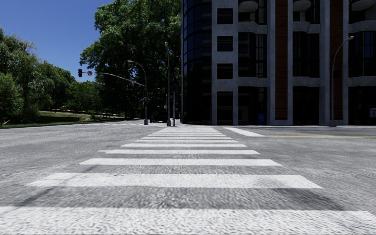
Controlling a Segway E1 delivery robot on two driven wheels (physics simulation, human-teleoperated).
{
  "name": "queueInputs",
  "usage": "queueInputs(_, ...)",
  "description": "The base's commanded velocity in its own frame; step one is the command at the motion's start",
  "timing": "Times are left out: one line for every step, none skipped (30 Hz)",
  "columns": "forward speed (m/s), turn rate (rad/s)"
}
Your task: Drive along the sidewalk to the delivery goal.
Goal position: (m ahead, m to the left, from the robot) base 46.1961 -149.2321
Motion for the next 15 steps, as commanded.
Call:
queueInputs(1.50,0.00)
queueInputs(1.24,0.00)
queueInputs(1.24,0.00)
queueInputs(1.15,0.00)
queueInputs(1.13,0.00)
queueInputs(1.13,0.00)
queueInputs(1.13,0.00)
queueInputs(1.12,0.00)
queueInputs(1.12,0.00)
queueInputs(1.12,0.00)
queueInputs(1.12,0.00)
queueInputs(1.12,0.00)
queueInputs(1.12,0.00)
queueInputs(1.12,0.00)
queueInputs(1.12,0.00)
